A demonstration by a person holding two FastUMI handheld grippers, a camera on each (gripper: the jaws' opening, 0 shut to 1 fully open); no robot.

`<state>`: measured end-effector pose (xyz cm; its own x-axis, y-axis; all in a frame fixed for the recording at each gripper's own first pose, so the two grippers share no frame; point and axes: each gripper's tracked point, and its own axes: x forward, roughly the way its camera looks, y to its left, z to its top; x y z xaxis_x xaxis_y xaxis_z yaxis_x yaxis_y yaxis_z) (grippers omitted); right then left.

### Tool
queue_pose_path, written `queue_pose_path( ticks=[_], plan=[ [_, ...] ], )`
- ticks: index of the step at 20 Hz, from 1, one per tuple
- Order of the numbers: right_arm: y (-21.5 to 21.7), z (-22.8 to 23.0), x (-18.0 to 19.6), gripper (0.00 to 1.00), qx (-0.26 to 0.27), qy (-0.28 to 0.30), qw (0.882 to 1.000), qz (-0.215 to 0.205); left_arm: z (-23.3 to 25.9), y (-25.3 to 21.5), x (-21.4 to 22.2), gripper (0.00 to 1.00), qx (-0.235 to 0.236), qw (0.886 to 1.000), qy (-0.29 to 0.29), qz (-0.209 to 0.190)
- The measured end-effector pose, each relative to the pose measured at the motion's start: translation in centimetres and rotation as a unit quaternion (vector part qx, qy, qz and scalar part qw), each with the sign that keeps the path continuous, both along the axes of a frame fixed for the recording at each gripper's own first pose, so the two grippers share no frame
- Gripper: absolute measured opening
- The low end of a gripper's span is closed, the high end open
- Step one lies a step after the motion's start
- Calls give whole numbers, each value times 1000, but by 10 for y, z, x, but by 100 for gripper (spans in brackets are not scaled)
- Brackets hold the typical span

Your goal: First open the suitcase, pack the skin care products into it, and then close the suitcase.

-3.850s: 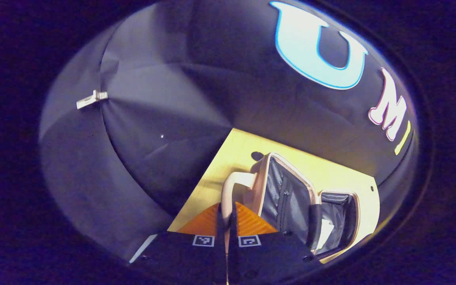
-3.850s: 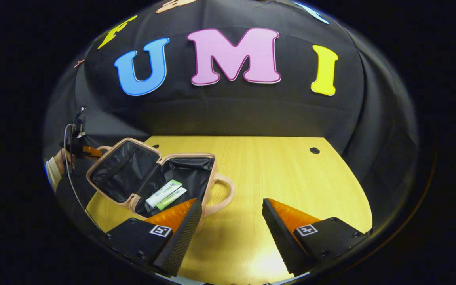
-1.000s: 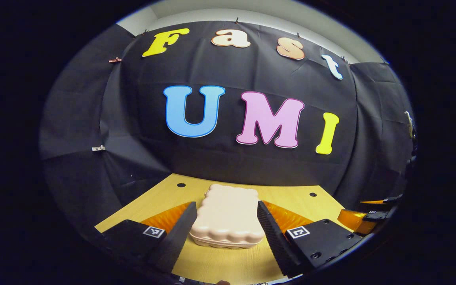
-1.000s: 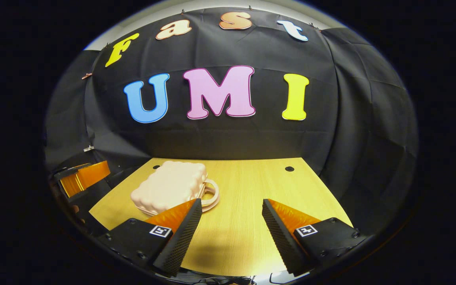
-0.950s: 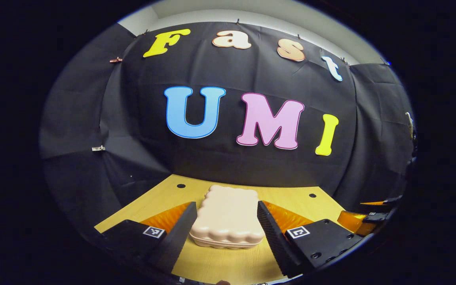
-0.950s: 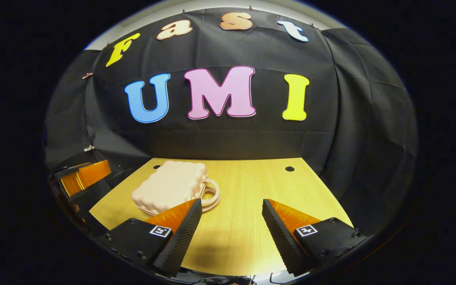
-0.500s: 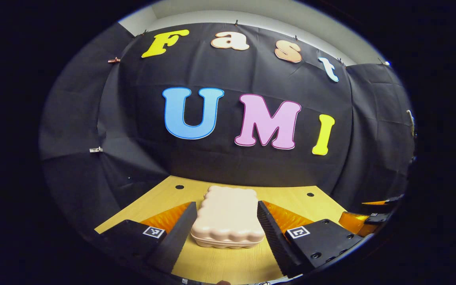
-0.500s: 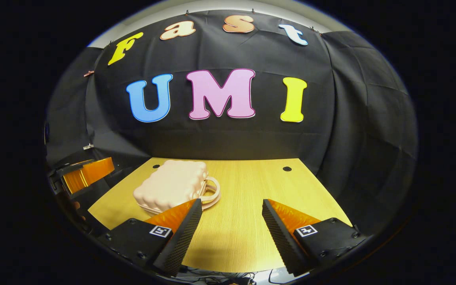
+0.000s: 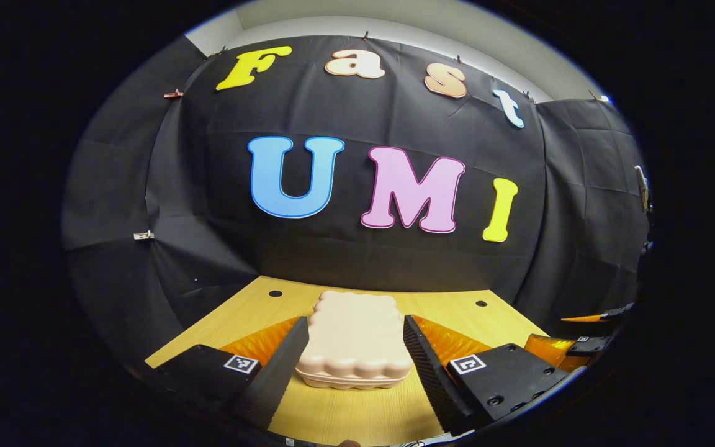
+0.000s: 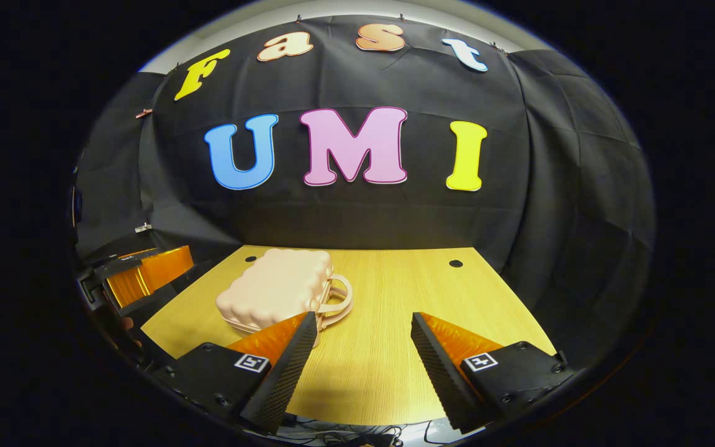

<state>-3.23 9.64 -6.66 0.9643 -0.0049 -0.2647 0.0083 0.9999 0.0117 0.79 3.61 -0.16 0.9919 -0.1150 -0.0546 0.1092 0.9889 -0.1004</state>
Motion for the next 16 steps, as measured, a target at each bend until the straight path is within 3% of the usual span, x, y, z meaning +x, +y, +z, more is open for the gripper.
queue_pose_path(
  ticks=[16],
  plan=[
    [-21, -13, -1, 97, 14, 21, 999, -22, -2, -18, -3, 96, 47, 999, 0, -14]
  ],
)
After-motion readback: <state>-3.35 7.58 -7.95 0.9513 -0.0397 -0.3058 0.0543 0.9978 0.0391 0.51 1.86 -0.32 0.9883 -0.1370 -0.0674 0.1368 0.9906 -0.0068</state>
